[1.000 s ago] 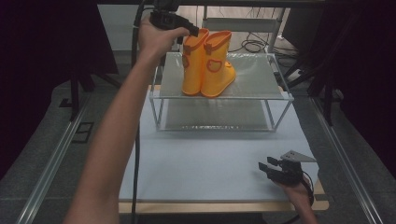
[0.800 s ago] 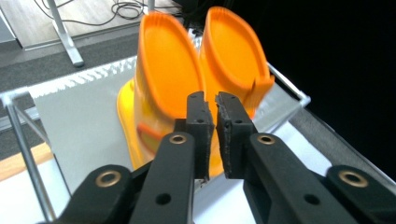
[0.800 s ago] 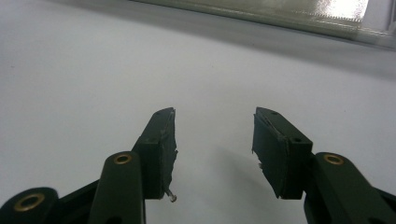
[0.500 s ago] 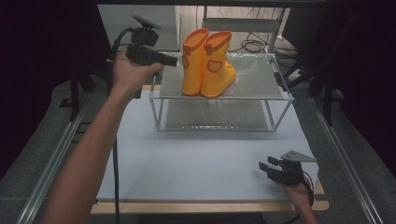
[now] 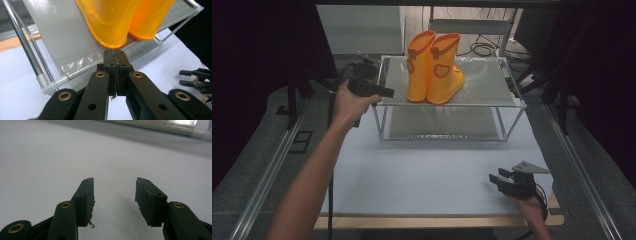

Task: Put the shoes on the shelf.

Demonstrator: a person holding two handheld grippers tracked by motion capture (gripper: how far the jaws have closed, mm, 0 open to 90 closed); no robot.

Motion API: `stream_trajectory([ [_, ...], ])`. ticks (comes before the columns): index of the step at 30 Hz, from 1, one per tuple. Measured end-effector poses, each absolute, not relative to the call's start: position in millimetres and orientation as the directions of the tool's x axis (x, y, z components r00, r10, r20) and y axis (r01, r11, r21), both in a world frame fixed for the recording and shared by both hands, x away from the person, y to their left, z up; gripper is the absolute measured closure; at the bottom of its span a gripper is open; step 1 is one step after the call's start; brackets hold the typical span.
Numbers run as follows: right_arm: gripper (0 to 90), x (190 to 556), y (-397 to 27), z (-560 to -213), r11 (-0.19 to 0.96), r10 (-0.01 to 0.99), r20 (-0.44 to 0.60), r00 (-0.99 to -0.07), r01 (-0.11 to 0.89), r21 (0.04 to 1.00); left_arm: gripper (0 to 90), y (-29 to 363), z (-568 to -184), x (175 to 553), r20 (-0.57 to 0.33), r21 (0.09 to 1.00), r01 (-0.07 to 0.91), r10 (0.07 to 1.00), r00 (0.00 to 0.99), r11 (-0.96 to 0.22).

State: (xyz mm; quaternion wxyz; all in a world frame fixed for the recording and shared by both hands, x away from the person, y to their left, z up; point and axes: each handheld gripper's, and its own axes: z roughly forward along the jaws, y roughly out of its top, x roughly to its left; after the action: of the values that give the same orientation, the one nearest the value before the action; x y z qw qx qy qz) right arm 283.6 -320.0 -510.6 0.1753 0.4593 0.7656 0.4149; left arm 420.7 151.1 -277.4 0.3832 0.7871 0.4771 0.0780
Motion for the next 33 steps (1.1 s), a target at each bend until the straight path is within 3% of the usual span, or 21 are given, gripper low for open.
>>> stream_trajectory([
  [18,48.6,285.0,-321.2,-512.6,0.227,0.851,0.12,-0.512,0.563,0.795,89.1,126.2,-319.5,475.2,-0.244,0.661,0.724,0.857,0.454,-0.195],
  [21,48.6,285.8,-322.4,-513.8,0.228,0.851,0.119,-0.512,0.563,0.795,89.2,117.3,-324.5,478.4,-0.276,0.659,0.728,0.839,0.469,-0.19],
  [33,48.7,285.9,-324.9,-515.3,0.207,0.855,0.139,-0.5,0.574,0.793,89.8,107.6,-319.1,476.1,-0.245,0.665,0.717,0.846,0.474,-0.209],
])
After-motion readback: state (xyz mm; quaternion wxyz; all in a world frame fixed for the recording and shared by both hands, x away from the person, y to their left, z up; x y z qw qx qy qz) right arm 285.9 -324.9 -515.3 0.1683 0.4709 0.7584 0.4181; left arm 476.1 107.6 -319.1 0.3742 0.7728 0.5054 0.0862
